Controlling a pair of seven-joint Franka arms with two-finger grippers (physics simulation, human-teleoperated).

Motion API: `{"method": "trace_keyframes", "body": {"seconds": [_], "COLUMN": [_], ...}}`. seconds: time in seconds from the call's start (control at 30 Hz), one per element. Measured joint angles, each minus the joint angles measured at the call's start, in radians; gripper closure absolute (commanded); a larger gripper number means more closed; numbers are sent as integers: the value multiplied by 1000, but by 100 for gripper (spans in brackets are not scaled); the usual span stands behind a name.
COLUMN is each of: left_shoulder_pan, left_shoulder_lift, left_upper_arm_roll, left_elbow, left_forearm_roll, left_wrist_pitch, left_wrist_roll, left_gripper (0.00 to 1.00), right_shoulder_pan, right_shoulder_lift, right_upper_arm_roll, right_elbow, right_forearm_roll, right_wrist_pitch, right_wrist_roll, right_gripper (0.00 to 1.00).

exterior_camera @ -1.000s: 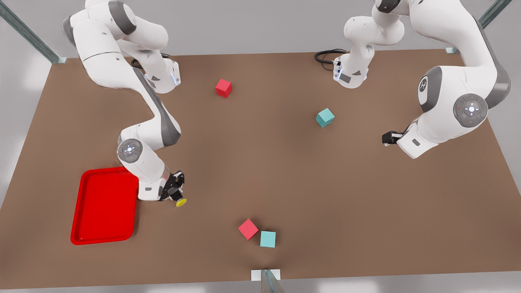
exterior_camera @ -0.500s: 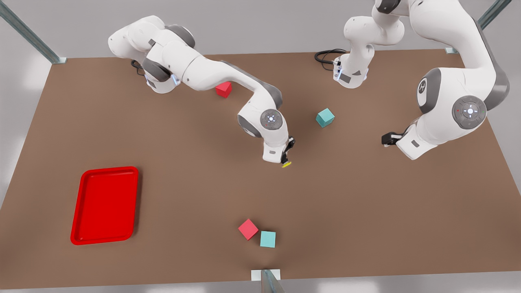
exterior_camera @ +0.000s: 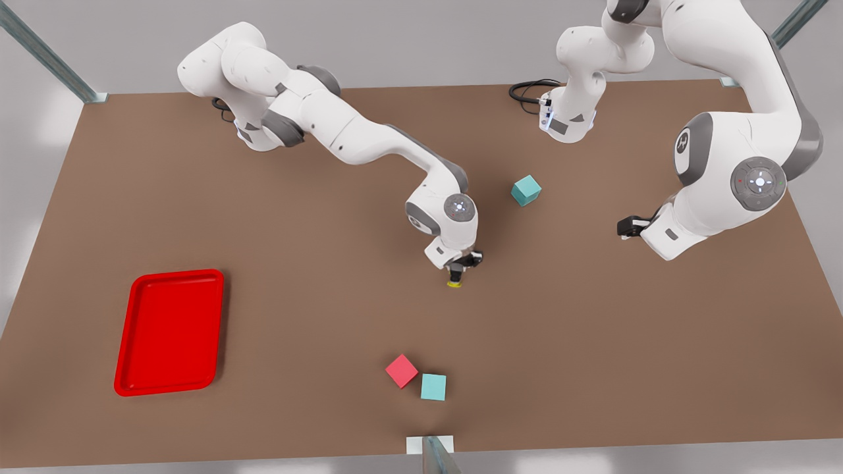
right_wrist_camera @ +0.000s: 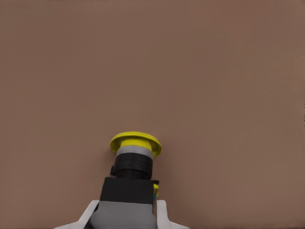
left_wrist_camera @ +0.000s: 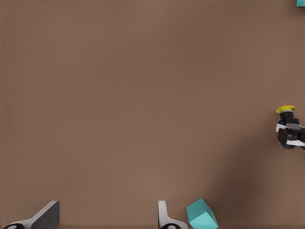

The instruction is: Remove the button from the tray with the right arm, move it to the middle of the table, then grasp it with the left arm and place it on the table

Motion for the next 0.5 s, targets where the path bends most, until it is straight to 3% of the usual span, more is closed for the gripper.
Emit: {"method": "trace_keyframes", "body": {"seconds": [0.03,0.07,0.3,0.4,0.47,0.5], "left_shoulder_pan": [0,1,-1,-51,-141,-216], "left_shoulder_lift": [1,1,4,21,47,85], "left_upper_arm_roll": [0,0,-1,0,0,0], "left_elbow": [0,0,0,2,4,4], "left_forearm_roll": [0,0,0,-1,-31,-52], "left_wrist_pitch": [1,3,7,13,15,18], "left_wrist_roll": [0,0,0,-7,-43,-69], "left_gripper": [0,0,0,0,0,0], "right_shoulder_pan": [0,0,-40,-92,-225,-342], "right_shoulder_lift": [1,1,-54,-214,-375,-495], "right_upper_arm_roll": [-1,-1,28,34,35,35], "right_elbow": [0,0,-8,-22,-68,-172], "right_forearm_roll": [-1,-2,23,41,63,74], "right_wrist_pitch": [3,7,43,13,-89,-138], "right_wrist_roll": [29,57,207,217,167,122], "right_gripper": [30,0,0,0,0,0]}}
